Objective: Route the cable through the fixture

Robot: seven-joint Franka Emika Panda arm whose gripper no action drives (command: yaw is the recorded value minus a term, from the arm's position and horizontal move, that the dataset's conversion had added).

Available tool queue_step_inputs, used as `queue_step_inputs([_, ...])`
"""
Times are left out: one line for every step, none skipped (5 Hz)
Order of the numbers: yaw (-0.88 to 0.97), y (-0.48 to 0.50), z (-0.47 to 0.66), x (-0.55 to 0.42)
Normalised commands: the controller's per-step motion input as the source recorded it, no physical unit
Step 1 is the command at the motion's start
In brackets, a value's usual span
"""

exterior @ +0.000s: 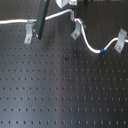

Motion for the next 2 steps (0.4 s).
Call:
queue_step_inputs([-0.76,-0.012,0.25,0.024])
queue_step_inputs([-0.05,0.087,0.0,-0.064])
